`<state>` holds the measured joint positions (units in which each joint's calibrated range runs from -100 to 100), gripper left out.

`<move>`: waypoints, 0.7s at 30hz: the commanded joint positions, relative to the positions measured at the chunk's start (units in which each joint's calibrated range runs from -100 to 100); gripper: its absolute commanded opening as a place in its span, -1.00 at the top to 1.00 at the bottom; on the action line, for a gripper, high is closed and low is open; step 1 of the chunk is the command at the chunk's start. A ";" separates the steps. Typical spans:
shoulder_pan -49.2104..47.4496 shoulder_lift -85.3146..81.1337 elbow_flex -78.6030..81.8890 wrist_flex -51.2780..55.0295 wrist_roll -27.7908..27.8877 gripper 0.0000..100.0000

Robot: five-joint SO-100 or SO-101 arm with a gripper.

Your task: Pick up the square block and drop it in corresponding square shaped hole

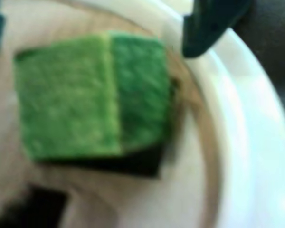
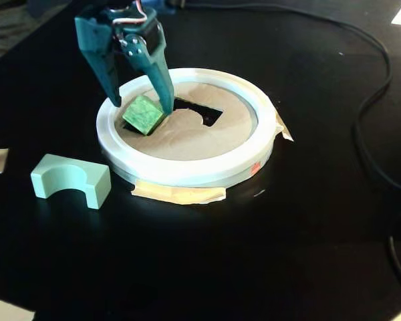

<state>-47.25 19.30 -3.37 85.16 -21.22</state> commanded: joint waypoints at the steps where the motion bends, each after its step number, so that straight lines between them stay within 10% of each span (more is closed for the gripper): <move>1: -0.69 -1.79 -0.64 -0.11 -0.34 -0.42; 21: 0.94 -5.29 -0.55 -9.14 0.20 -0.42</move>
<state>-46.95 18.32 -3.17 81.38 -21.22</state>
